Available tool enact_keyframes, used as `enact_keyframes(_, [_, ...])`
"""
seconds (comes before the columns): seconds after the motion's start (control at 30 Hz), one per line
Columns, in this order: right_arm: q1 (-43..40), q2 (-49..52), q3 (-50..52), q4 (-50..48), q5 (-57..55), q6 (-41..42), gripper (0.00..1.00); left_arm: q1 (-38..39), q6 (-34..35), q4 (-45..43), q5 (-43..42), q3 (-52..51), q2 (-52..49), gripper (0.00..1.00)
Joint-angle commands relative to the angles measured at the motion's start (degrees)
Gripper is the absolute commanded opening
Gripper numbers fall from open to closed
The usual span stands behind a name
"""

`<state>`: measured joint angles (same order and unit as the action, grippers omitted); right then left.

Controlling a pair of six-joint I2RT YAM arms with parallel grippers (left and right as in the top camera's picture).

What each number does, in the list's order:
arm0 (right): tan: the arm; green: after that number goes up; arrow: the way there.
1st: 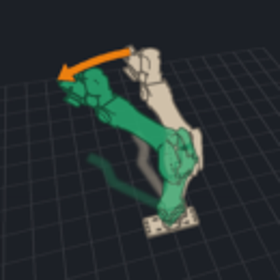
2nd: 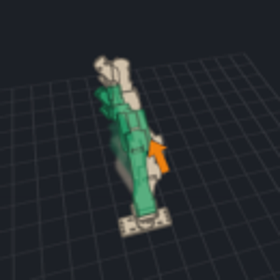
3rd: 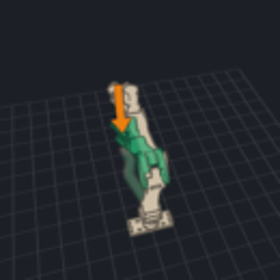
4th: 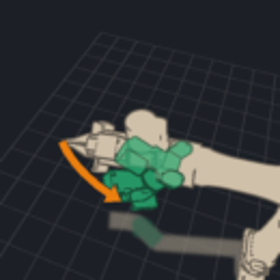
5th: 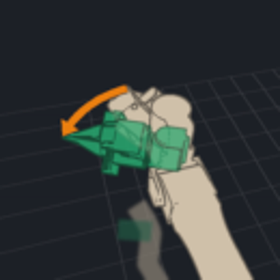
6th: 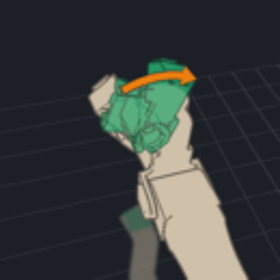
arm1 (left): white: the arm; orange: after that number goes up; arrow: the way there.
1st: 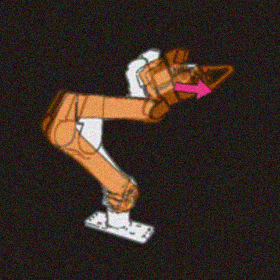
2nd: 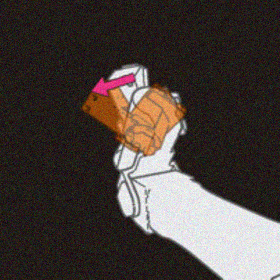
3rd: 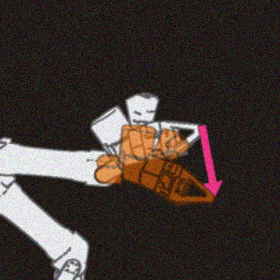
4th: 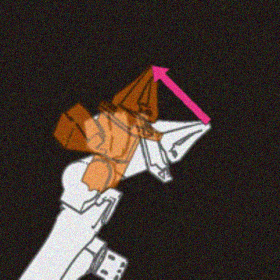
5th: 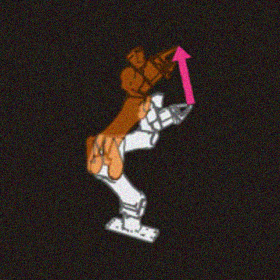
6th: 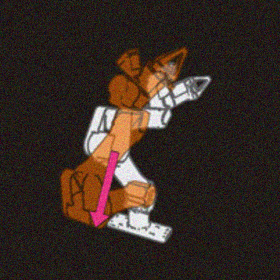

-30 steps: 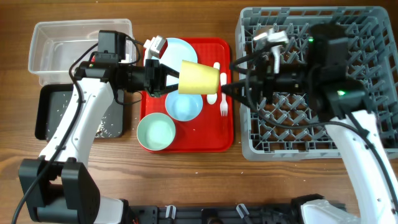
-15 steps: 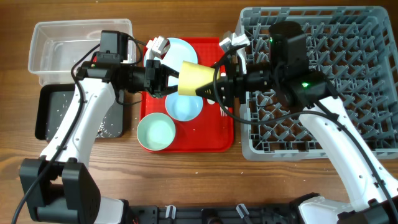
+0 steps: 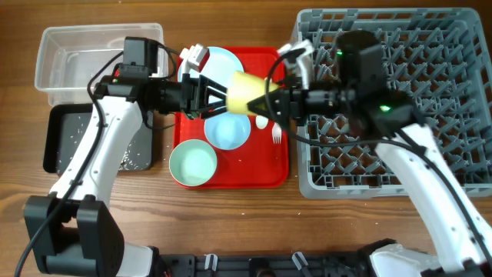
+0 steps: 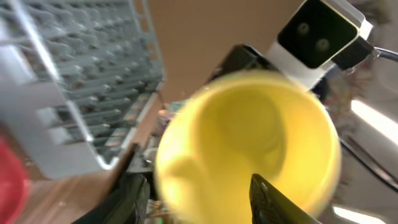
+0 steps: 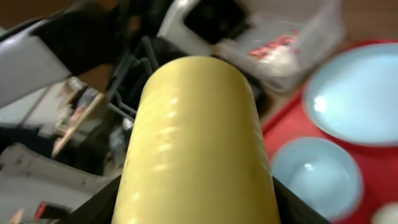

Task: Sort waste into correct bins and load items into the dishwasher rack
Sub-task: 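Place the yellow cup upside down in the dish rack with the right gripper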

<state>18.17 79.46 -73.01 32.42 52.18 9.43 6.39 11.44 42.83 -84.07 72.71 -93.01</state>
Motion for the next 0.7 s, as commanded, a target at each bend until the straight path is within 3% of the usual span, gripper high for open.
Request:
enact_keyframes(0.0, [-4.48,-4.17,-1.55,6.88,-19.02,3.43,0.50,0.46,-0.76,0.02,12.09,0.48,0.81,0.55])
enact_keyframes(0.37, [-6.14,-4.68,-5.44,38.77,-42.25,11.54,0.51,0.52,-0.74,7.19,49.51,0.48,0.81,0.56])
enact_keyframes(0.53, [-6.14,0.85,-5.38,48.87,-46.31,12.22,0.51,0.52,-0.76,9.79,55.65,0.48,0.81,0.56])
enact_keyframes(0.67, [-6.14,6.75,-3.93,50.80,-47.04,12.17,0.51,0.52,-0.76,9.84,55.69,0.48,0.81,0.56])
